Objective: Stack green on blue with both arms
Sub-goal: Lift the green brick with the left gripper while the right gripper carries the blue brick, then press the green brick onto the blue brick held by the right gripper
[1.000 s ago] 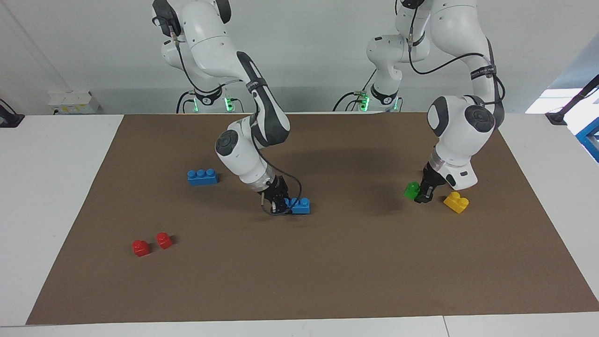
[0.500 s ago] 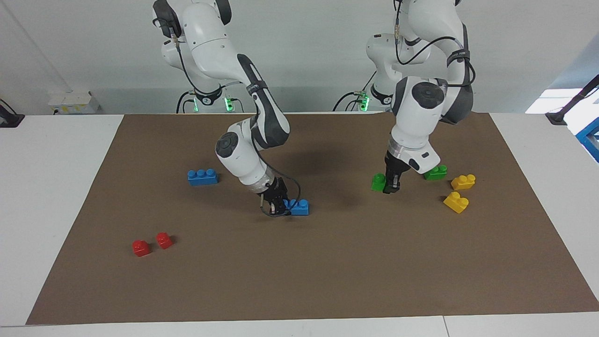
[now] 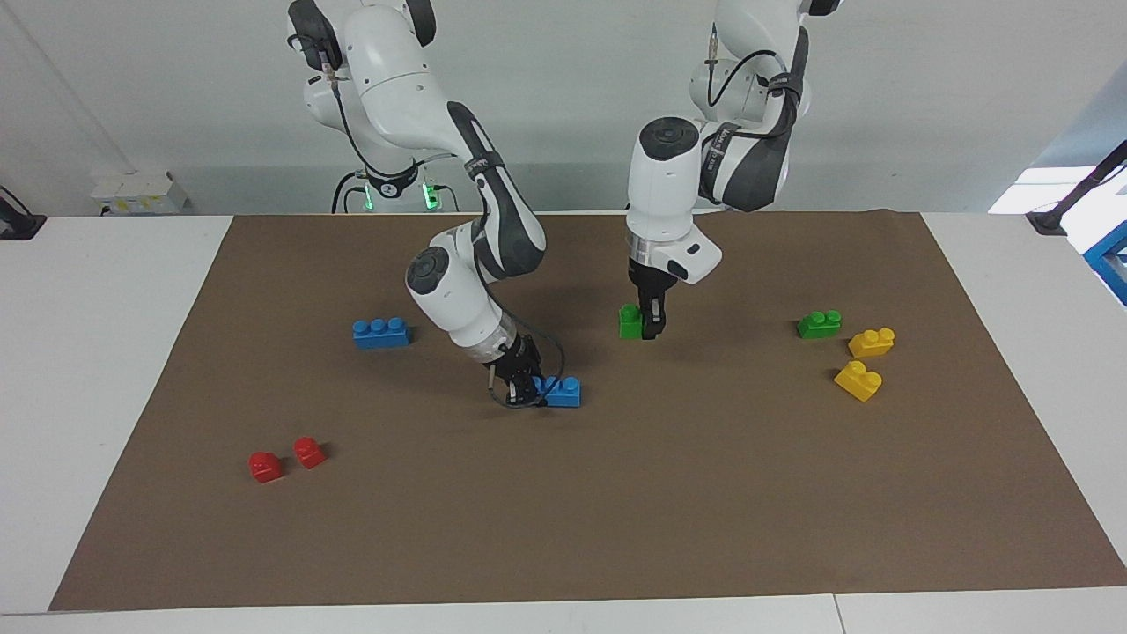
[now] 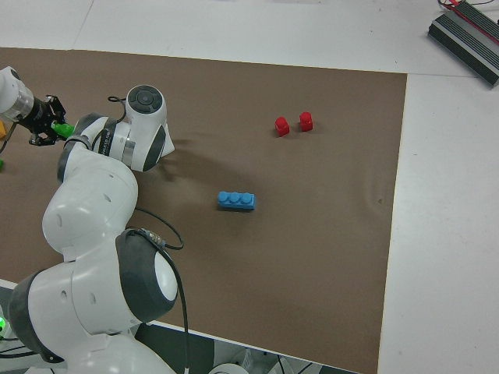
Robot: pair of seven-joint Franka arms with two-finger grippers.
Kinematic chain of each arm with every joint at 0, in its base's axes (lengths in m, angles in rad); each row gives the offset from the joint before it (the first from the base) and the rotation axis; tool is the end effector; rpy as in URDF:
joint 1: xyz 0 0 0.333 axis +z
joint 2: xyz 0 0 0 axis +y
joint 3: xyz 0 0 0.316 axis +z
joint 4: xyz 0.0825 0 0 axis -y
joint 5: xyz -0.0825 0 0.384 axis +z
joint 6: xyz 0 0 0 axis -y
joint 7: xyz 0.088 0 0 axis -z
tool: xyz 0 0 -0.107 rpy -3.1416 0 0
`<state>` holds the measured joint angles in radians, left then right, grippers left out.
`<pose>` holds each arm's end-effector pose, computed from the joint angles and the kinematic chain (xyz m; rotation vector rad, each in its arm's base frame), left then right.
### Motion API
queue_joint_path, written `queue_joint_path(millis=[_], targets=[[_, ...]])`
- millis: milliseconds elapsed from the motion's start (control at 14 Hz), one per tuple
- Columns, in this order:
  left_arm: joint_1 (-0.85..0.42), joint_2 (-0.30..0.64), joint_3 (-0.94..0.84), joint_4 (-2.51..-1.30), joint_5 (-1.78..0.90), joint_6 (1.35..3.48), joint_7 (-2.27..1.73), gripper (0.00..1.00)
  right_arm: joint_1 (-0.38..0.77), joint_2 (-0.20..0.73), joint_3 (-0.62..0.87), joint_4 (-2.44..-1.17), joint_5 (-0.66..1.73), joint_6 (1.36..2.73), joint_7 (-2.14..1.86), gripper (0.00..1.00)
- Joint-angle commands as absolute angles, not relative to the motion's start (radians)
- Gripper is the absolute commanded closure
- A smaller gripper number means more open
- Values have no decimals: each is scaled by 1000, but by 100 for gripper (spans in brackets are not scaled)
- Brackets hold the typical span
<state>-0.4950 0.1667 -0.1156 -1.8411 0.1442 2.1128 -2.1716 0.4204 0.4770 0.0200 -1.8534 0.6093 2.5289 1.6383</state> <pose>0.5098 -0.3448 0.4469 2.2363 2.0744 0.1919 0.5997 0.2749 0.2823 -1.8463 2.0413 0.3531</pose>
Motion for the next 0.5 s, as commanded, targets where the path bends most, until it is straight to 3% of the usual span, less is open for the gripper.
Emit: queue_joint_path(millis=[0, 429], targets=[[-540, 231, -101, -1720, 166, 2063, -2241, 100, 437, 488, 18, -1870, 634, 2566, 1640, 100], [-610, 443, -98, -1513, 166, 1974, -2250, 100, 437, 486, 18, -1868, 632, 2566, 1640, 100]])
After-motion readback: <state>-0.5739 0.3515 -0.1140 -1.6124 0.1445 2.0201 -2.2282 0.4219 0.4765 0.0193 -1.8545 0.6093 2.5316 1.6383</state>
